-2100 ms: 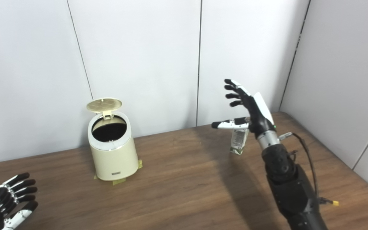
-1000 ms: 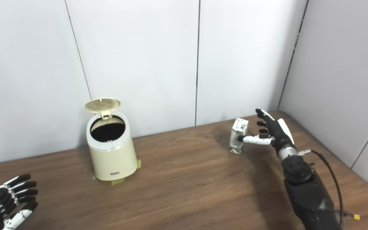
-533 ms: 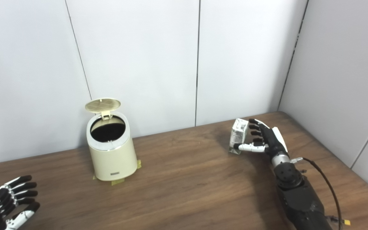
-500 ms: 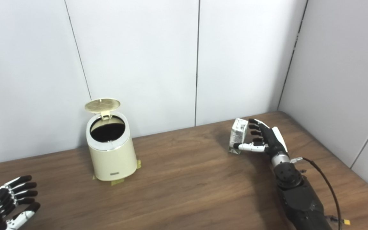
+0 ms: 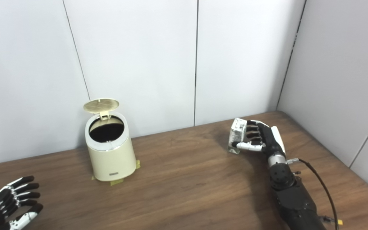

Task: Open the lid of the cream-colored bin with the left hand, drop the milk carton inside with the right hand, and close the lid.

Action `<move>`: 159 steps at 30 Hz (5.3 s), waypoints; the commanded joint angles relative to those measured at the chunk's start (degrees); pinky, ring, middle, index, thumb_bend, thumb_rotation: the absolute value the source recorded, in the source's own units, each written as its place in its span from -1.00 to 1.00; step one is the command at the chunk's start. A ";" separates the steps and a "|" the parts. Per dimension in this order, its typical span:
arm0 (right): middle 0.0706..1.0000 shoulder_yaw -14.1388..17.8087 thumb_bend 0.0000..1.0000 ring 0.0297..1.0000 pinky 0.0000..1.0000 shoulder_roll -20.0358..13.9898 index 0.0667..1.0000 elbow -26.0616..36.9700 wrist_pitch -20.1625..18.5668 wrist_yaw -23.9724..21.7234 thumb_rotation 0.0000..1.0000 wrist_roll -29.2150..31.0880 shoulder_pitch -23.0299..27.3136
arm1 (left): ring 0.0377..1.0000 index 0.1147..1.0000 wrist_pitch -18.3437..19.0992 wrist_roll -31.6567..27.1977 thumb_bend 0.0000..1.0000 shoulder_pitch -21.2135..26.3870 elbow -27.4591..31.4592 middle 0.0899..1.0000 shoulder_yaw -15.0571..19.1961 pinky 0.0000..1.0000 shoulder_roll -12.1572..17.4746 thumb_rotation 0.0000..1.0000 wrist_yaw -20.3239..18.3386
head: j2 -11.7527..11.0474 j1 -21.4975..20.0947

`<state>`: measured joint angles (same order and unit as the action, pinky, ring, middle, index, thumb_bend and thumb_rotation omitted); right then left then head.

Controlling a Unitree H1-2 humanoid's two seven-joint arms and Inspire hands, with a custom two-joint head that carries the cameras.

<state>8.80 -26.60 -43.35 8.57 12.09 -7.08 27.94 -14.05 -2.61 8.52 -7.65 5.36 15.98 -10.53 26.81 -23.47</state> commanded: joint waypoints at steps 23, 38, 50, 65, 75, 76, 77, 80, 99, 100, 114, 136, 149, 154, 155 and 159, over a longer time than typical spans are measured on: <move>0.41 -1.62 0.73 0.30 0.10 1.20 0.42 1.10 -0.87 -0.45 -0.74 1.26 2.75 | 0.33 0.53 -1.02 -0.97 0.17 1.59 1.24 0.43 0.07 0.25 0.84 -0.96 -1.11 | 1.03 0.02; 0.38 -4.30 0.70 0.28 0.15 1.45 0.39 1.48 -0.87 1.40 -0.76 -1.91 2.53 | 0.30 0.53 -1.32 -0.80 0.19 1.43 1.02 0.42 -0.09 0.24 0.92 -0.90 -1.36 | 1.92 0.76; -0.08 -4.70 0.11 -0.09 -0.20 3.31 -0.07 -1.31 3.44 10.52 -1.00 -5.66 2.90 | 0.31 0.52 -0.63 -0.72 0.18 1.19 1.72 0.43 -0.06 0.23 1.16 -0.88 -1.42 | 2.51 0.87; -0.14 -4.47 0.06 -0.14 -0.24 4.54 -0.08 1.26 2.23 13.14 -1.00 -6.46 1.46 | 0.30 0.53 -1.68 -1.22 0.17 1.38 0.34 0.43 -0.45 0.23 1.27 -0.89 -2.43 | 2.86 1.02; -0.11 -4.99 0.04 -0.19 -0.25 6.35 -0.03 10.78 -0.44 10.84 -1.00 -6.86 0.97 | 0.29 0.52 -2.06 -0.27 0.20 1.57 -0.38 0.42 -0.55 0.21 0.96 -0.77 -2.35 | 2.58 2.17; -0.12 -5.02 0.04 -0.19 -0.25 6.81 -0.03 12.95 -1.44 10.06 -1.00 -6.68 0.97 | 0.29 0.52 -2.20 -0.04 0.20 1.62 -0.54 0.42 -0.61 0.21 0.90 -0.79 -2.26 | 2.50 2.72; -0.12 -4.97 0.04 -0.19 -0.26 7.23 -0.03 14.72 -2.26 9.27 -1.00 -6.47 1.04 | 0.29 0.52 -2.27 0.07 0.19 1.65 -0.68 0.42 -0.65 0.20 0.82 -0.80 -2.20 | 2.47 3.08; -0.11 -5.63 0.04 -0.20 -0.27 8.26 -0.04 19.61 -4.14 7.26 -1.00 -7.42 1.67 | 0.29 0.52 -2.19 0.09 0.18 1.77 -1.00 0.42 -0.88 0.20 0.55 -0.80 -2.18 | 2.28 4.03; -0.11 -9.77 0.04 -0.15 -0.30 15.64 -0.10 30.42 -7.70 -0.86 -1.00 -8.19 8.30 | 0.27 0.50 -1.37 3.00 0.33 1.60 -1.34 0.41 -3.07 0.17 -3.59 -0.71 0.95 | -0.06 15.58; -0.11 -10.01 0.04 -0.15 -0.29 16.15 -0.10 30.98 -8.47 -1.11 -1.00 -8.58 8.58 | 0.27 0.50 -1.37 3.26 0.33 1.61 -1.37 0.40 -3.20 0.17 -3.91 -0.71 1.23 | -0.16 16.45; -0.14 -11.10 0.04 -0.19 -0.36 22.58 -0.07 30.84 -10.71 -2.98 -1.00 -8.24 13.31 | 0.28 0.51 -0.65 4.95 0.39 2.42 -1.56 0.42 -5.25 0.20 -6.54 -0.57 3.48 | -0.42 21.36; -0.10 -14.23 0.04 -0.21 -0.36 25.77 -0.04 23.65 -6.04 -2.81 -1.00 -9.07 18.40 | 0.27 0.50 0.69 6.66 0.40 2.82 -0.04 0.39 -6.72 0.22 -8.52 -0.58 5.58 | 0.33 24.54; -0.08 -17.16 0.04 -0.19 -0.32 25.86 -0.07 13.95 -0.30 -0.22 -1.00 -12.78 21.94 | 0.28 0.50 1.48 7.13 0.40 2.25 1.82 0.39 -7.53 0.24 -8.79 -0.60 5.78 | 1.41 25.73; -0.09 -18.24 0.04 -0.20 -0.33 25.05 -0.05 9.62 3.61 0.72 -1.00 -14.27 23.56 | 0.29 0.50 1.94 7.21 0.41 2.20 2.16 0.39 -7.68 0.27 -9.03 -0.62 5.85 | 1.52 26.04; -0.09 -18.29 0.04 -0.20 -0.33 24.98 -0.05 8.80 4.29 0.94 -1.00 -14.37 23.84 | 0.29 0.50 2.16 7.34 0.41 2.17 2.35 0.39 -7.74 0.27 -9.10 -0.62 5.89 | 1.56 26.13; -0.10 -18.57 0.04 -0.20 -0.34 24.62 -0.04 6.35 6.41 1.75 -1.00 -15.26 24.71 | 0.30 0.50 2.22 7.13 0.40 2.10 2.56 0.40 -7.82 0.25 -9.28 -0.62 5.75 | 1.60 26.26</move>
<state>-9.77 -1.36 -37.96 11.55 11.99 -21.89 47.79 -11.10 4.63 9.88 -6.26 -2.31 7.11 -5.10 28.39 2.72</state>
